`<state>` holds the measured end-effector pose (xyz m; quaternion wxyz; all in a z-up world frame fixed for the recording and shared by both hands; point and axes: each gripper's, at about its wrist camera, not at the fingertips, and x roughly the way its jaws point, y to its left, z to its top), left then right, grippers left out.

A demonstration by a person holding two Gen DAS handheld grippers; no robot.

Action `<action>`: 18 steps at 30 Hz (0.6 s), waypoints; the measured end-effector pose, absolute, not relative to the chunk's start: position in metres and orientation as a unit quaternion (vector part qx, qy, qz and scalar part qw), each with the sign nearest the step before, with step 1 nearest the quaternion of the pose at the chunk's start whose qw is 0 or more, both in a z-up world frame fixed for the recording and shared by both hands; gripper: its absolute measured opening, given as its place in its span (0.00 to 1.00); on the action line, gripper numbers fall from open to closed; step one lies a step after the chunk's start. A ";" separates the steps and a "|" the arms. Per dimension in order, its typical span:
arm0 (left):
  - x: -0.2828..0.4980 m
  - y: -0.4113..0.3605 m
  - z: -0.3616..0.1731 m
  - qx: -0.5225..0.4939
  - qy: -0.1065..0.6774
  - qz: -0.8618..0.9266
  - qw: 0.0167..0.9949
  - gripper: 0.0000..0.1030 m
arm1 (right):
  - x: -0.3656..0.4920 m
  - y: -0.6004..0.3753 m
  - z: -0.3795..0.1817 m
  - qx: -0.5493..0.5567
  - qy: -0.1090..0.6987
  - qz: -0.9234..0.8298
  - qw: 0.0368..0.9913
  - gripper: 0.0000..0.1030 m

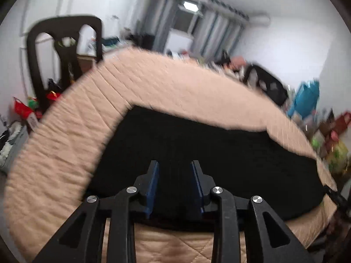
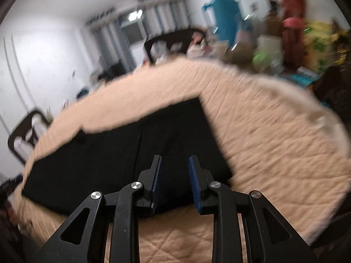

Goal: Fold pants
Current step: 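Open both grippers to release the folded garment, then press both open grippers along the folded garment to flatten it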

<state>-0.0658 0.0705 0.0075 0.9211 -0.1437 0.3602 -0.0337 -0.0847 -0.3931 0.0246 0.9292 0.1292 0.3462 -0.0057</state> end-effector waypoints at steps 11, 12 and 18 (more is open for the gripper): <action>-0.017 0.056 0.031 -0.077 0.360 -0.035 0.929 0.33 | -0.039 -0.374 0.047 0.059 0.326 0.013 0.944 0.25; -0.009 0.054 0.031 -0.075 0.366 -0.037 0.927 0.33 | -0.026 -0.373 0.046 0.054 0.334 0.012 0.941 0.25; 0.036 0.050 0.017 -0.038 0.407 -0.006 0.912 0.33 | 0.026 -0.374 0.036 0.029 0.374 -0.002 0.927 0.25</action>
